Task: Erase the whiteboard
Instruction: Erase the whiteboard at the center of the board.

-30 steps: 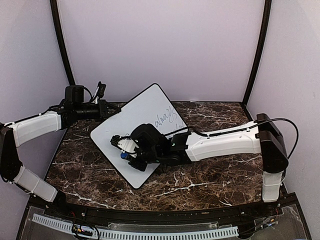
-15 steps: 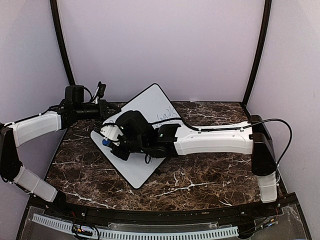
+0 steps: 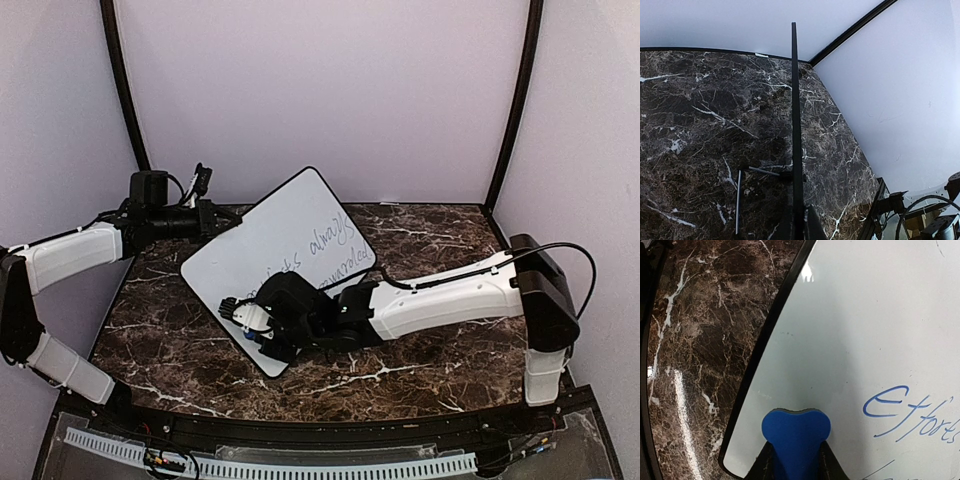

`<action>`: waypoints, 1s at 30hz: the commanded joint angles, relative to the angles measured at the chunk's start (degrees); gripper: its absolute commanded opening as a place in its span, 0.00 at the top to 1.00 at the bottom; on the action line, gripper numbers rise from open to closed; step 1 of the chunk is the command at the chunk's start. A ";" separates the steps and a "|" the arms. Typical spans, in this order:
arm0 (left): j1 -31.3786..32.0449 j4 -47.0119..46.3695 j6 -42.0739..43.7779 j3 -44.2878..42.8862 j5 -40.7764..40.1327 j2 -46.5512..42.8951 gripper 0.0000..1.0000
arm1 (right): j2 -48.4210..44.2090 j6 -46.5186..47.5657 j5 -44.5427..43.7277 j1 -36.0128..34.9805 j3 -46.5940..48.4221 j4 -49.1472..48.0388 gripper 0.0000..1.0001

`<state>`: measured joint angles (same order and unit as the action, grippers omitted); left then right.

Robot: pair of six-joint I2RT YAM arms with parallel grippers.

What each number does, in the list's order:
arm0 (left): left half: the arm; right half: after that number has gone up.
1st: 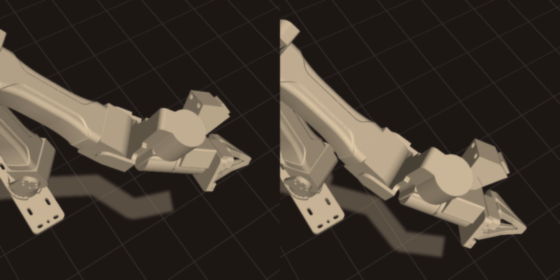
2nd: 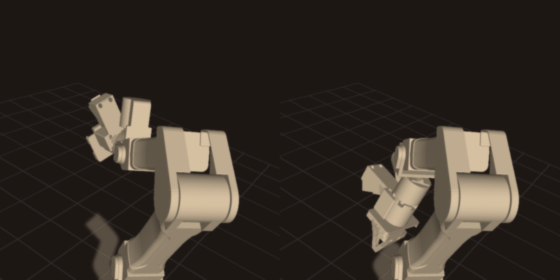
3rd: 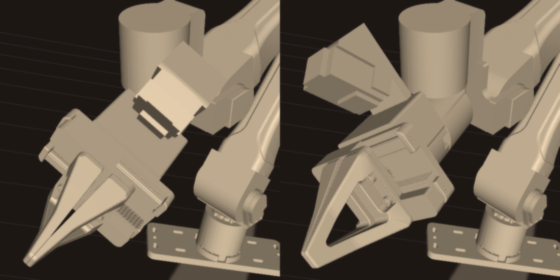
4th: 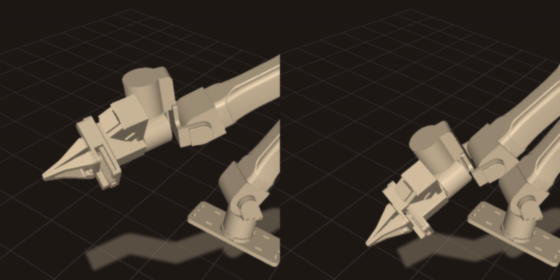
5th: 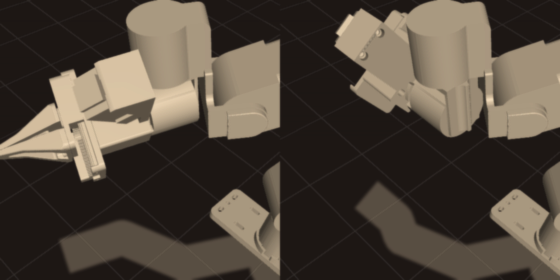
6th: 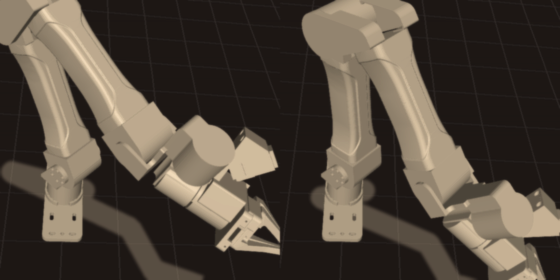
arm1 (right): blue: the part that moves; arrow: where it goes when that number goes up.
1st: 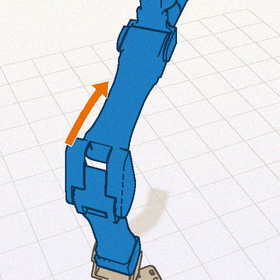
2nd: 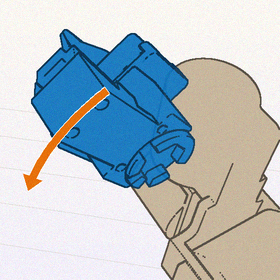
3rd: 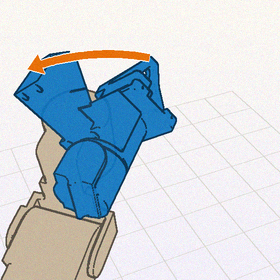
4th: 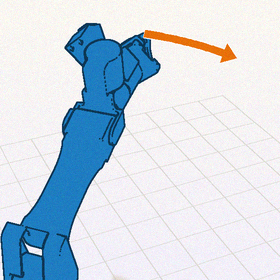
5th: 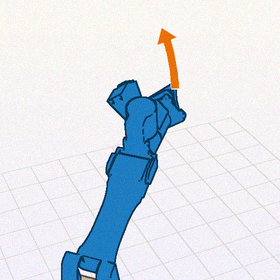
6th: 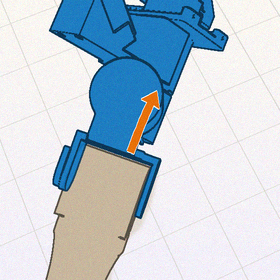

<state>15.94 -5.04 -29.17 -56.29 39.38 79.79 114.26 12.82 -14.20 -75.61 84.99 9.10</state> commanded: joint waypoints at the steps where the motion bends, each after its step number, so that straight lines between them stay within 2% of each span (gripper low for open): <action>1: 0.23 -2.61 0.34 -0.66 0.35 -2.51 1.00 | -2.04 -1.92 -1.00 0.16 -1.64 -1.16 0.79; 5: 0.23 -2.61 0.31 -0.55 0.41 -2.69 1.00 | 0.10 -1.13 -0.28 0.51 2.94 -1.51 0.79; 12: 0.23 -2.44 0.51 -0.57 0.10 -2.92 1.00 | 6.73 1.60 1.10 1.08 17.84 0.33 0.79; 15: 0.23 -2.31 0.59 -0.65 0.09 -3.05 1.00 | 7.84 1.73 3.04 0.95 20.60 1.48 0.79; 19: 0.23 -2.26 0.69 -0.62 -0.04 -3.15 1.00 | 7.20 1.86 3.09 0.36 17.79 1.91 0.79; 30: 0.23 -2.52 0.43 -0.66 0.22 -2.73 1.00 | -0.60 -0.17 1.25 -0.09 -0.05 2.76 0.79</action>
<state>15.94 -4.80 -28.77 -56.29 39.22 79.68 116.18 14.02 -11.18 -75.88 89.30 10.39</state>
